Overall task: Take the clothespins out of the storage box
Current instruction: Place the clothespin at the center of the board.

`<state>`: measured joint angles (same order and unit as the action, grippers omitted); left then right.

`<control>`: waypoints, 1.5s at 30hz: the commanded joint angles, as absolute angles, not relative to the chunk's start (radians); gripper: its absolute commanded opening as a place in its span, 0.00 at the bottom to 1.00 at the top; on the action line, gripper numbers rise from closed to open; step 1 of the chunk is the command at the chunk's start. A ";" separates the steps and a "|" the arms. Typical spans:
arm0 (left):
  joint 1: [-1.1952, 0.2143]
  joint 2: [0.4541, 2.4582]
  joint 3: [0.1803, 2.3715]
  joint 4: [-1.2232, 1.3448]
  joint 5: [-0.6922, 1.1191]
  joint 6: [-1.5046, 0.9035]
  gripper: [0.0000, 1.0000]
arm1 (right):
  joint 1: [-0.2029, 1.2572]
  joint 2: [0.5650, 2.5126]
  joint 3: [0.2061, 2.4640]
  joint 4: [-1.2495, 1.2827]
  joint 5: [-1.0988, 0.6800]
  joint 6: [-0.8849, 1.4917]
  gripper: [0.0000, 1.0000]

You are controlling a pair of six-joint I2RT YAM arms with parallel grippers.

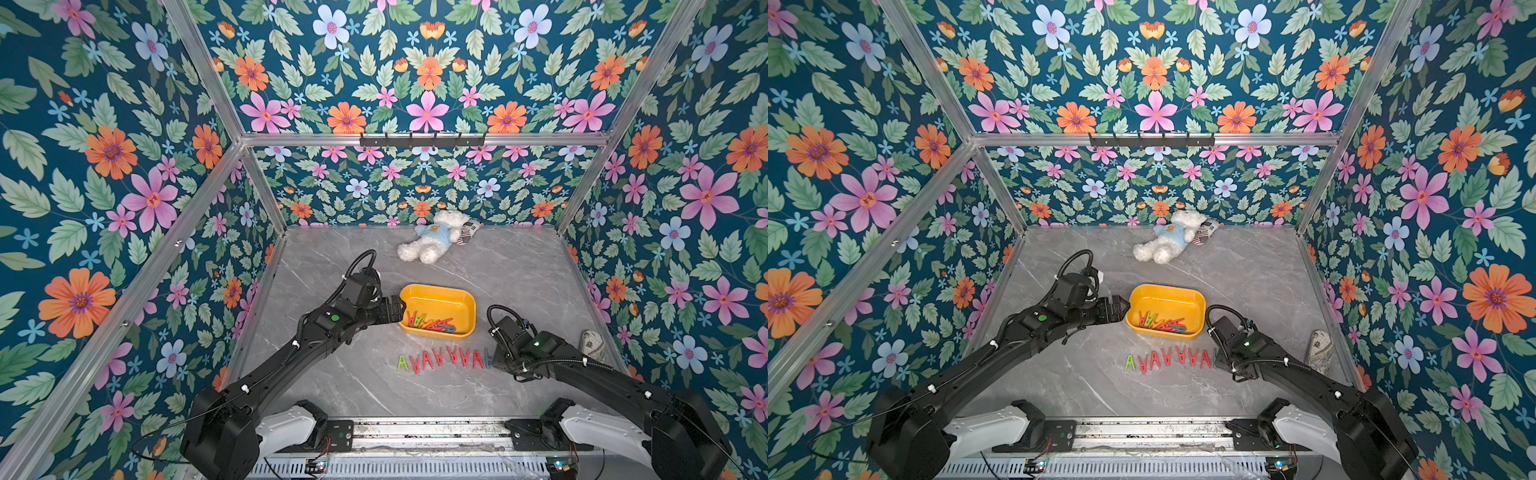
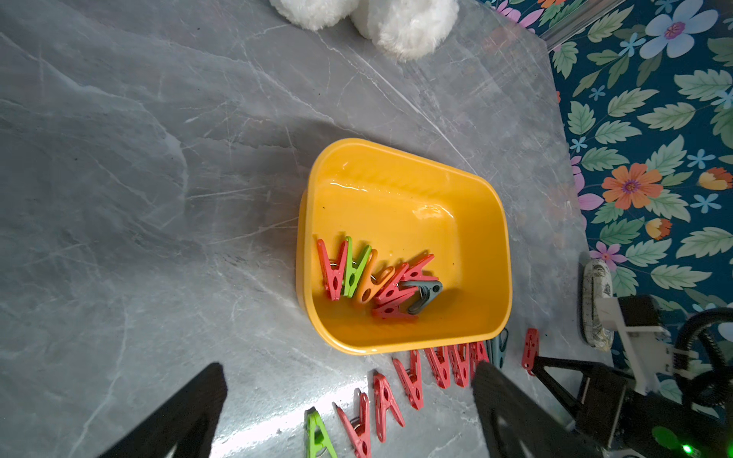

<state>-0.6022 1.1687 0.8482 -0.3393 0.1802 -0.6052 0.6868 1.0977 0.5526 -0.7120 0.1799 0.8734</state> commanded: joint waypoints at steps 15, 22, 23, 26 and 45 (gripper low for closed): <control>-0.603 1.163 0.838 -0.311 0.179 -0.614 1.00 | 0.707 1.213 0.554 -0.719 0.216 0.936 0.09; -0.603 1.160 0.840 -0.314 0.178 -0.612 1.00 | 0.706 1.251 0.546 -0.687 0.216 0.936 0.15; -0.603 1.160 0.841 -0.314 0.178 -0.612 1.00 | 0.707 1.256 0.546 -0.687 0.220 0.934 0.16; -0.603 1.163 0.841 -0.314 0.179 -0.612 1.00 | 0.707 1.265 0.551 -0.692 0.238 0.937 0.18; -0.603 1.211 0.870 -0.318 0.173 -0.598 1.00 | 0.700 1.123 0.667 -0.764 0.287 0.902 0.34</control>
